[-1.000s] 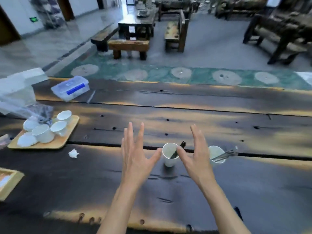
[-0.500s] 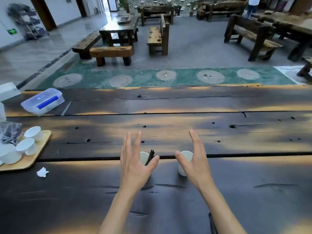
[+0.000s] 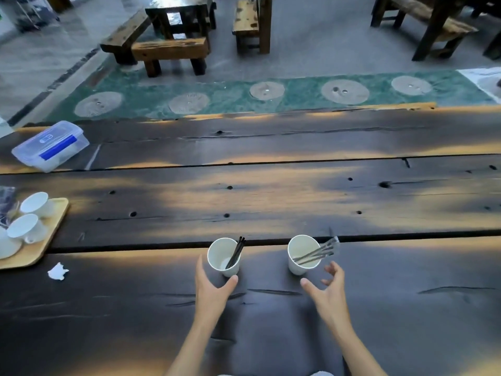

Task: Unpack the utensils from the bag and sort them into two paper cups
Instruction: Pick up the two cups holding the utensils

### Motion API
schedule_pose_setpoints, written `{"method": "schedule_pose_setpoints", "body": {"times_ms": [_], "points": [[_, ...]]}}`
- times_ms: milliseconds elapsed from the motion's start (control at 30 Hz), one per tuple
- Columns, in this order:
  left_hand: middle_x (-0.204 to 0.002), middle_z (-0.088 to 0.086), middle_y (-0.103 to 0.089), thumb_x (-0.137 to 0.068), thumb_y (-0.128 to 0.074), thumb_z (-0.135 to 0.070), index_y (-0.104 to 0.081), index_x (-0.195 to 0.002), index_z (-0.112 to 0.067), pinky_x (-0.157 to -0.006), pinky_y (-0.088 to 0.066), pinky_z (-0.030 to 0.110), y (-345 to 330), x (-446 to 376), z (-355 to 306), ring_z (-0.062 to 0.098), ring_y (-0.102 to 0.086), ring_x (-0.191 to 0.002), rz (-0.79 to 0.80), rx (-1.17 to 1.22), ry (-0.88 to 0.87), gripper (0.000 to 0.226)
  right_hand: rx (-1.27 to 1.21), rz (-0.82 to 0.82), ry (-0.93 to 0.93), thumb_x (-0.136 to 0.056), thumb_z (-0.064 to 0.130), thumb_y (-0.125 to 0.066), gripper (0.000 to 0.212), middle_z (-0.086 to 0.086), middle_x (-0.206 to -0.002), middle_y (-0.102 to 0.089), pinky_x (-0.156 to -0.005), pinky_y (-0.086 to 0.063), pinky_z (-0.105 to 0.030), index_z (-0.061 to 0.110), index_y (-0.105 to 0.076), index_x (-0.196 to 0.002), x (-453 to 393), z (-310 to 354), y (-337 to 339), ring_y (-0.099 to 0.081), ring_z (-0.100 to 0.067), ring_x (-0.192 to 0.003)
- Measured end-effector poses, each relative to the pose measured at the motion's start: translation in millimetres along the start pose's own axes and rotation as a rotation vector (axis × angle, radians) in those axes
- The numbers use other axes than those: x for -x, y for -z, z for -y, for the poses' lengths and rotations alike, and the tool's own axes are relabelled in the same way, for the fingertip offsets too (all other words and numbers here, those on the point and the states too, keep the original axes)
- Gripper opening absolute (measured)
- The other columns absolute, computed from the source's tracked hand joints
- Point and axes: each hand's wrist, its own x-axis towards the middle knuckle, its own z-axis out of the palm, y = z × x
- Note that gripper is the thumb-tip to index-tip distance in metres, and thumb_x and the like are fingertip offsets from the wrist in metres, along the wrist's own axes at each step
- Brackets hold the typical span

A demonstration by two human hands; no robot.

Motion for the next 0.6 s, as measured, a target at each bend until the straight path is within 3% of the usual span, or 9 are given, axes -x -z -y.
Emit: {"method": "schedule_pose_setpoints", "body": {"times_ms": [133,267,367,400,533,600], "points": [[-0.147,-0.005,-0.039,-0.068,-0.087,-0.016,-0.024,-0.149,-0.029,-0.113,-0.030,0.034,-10,-17,5,0.016,-0.036,-0.138,-0.006,0.065,0.054,0.104,-0.007,0.079,-0.058,-0.070,0.026,-0.085,0.097,0.001,-0.147,-0.037,-0.107,-0.037,-0.037,0.019,-0.023,-0.145,-32,-6,-9,-0.041,-0.021,-0.134],[-0.131,-0.012,-0.052,-0.061,-0.088,-0.012,-0.033,-0.134,-0.039,-0.102,-0.036,0.025,-22,-29,8,0.004,-0.052,-0.119,0.016,0.108,0.026,0.096,-0.090,0.155,-0.049,-0.063,0.021,-0.084,0.080,0.005,-0.130,-0.059,-0.100,-0.041,-0.027,0.031,-0.039,-0.128,-48,-3,-14,-0.057,-0.010,-0.120],[-0.123,-0.021,-0.055,-0.066,-0.087,-0.006,-0.039,-0.119,-0.050,-0.093,-0.039,0.017,-28,-34,7,-0.011,-0.053,-0.111,0.000,0.139,0.034,0.084,-0.106,0.175,0.026,-0.068,0.005,-0.084,0.090,0.011,-0.125,-0.059,-0.095,-0.041,-0.011,0.029,-0.035,-0.138,-56,1,-18,-0.057,0.004,-0.112],[-0.121,-0.019,-0.057,-0.067,-0.087,-0.006,-0.042,-0.116,-0.050,-0.092,-0.040,0.018,-29,-35,5,-0.009,-0.054,-0.110,-0.012,0.149,0.044,0.079,-0.109,0.174,0.036,-0.070,0.001,-0.083,0.088,0.010,-0.124,-0.061,-0.095,-0.042,-0.011,0.027,-0.036,-0.139,-58,3,-19,-0.058,0.003,-0.111],[-0.119,-0.013,-0.062,-0.071,-0.086,-0.013,-0.046,-0.116,-0.043,-0.093,-0.045,0.023,-30,-41,0,0.000,-0.059,-0.109,-0.019,0.194,0.080,0.068,-0.101,0.199,0.051,-0.072,0.005,-0.082,0.060,0.002,-0.117,-0.069,-0.104,-0.047,-0.041,0.024,-0.057,-0.123,-65,2,-20,-0.064,-0.013,-0.110],[-0.118,-0.013,-0.062,-0.071,-0.086,-0.012,-0.045,-0.117,-0.041,-0.092,-0.044,0.023,-30,-44,-4,-0.001,-0.058,-0.108,-0.020,0.203,0.087,0.068,-0.107,0.211,0.053,-0.072,0.008,-0.082,0.056,0.001,-0.116,-0.070,-0.104,-0.047,-0.044,0.024,-0.059,-0.120,-67,3,-22,-0.064,-0.016,-0.110]]}}
